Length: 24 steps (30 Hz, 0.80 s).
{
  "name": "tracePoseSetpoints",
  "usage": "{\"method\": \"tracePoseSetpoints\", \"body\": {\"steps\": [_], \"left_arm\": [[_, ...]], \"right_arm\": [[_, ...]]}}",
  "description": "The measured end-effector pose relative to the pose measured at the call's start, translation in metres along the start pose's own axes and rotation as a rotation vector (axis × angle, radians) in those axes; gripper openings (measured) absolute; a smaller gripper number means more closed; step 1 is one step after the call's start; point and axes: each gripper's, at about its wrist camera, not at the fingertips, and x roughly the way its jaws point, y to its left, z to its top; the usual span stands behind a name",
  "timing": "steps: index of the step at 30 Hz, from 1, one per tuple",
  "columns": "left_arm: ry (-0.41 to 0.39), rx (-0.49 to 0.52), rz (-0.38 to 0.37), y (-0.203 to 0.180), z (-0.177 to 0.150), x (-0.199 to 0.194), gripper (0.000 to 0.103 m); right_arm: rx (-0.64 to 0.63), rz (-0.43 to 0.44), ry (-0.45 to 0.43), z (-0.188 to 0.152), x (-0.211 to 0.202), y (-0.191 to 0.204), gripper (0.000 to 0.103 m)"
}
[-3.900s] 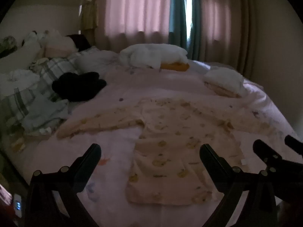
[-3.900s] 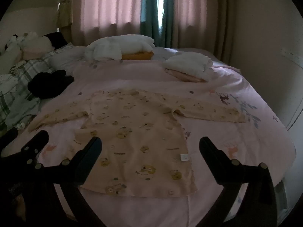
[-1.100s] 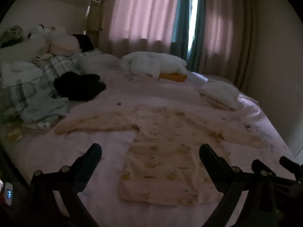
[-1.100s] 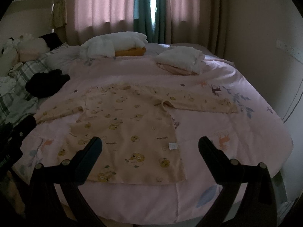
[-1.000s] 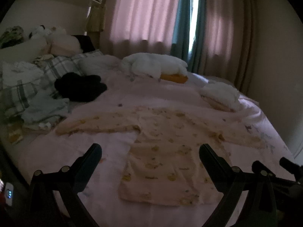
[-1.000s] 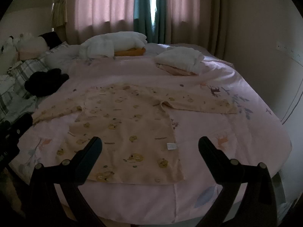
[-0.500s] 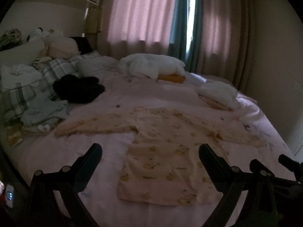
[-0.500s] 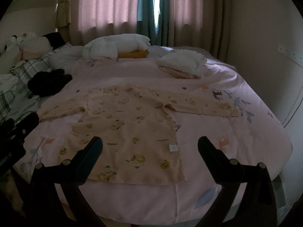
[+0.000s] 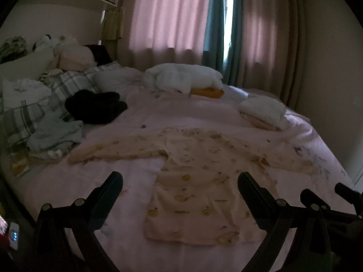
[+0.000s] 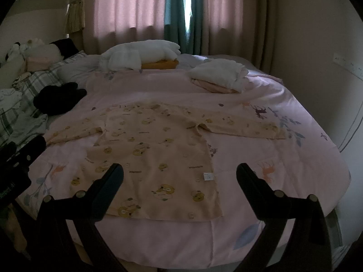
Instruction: Fold small clothes
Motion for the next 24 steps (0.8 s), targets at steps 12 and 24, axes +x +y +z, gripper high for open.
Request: {"method": "tracePoseSetpoints", "body": {"steps": [12,24], "left_arm": [[0.015,0.004,0.005,0.0,-0.002,0.001,0.101],[0.06,-0.003,-0.031,0.002,-0.011,0.011,0.101]], "right_arm": [[0.0,-0.003,0.002,-0.001,0.0,0.001,0.1],[0.003,-0.008,0.014,-0.007,0.004,0.0,0.1]]}}
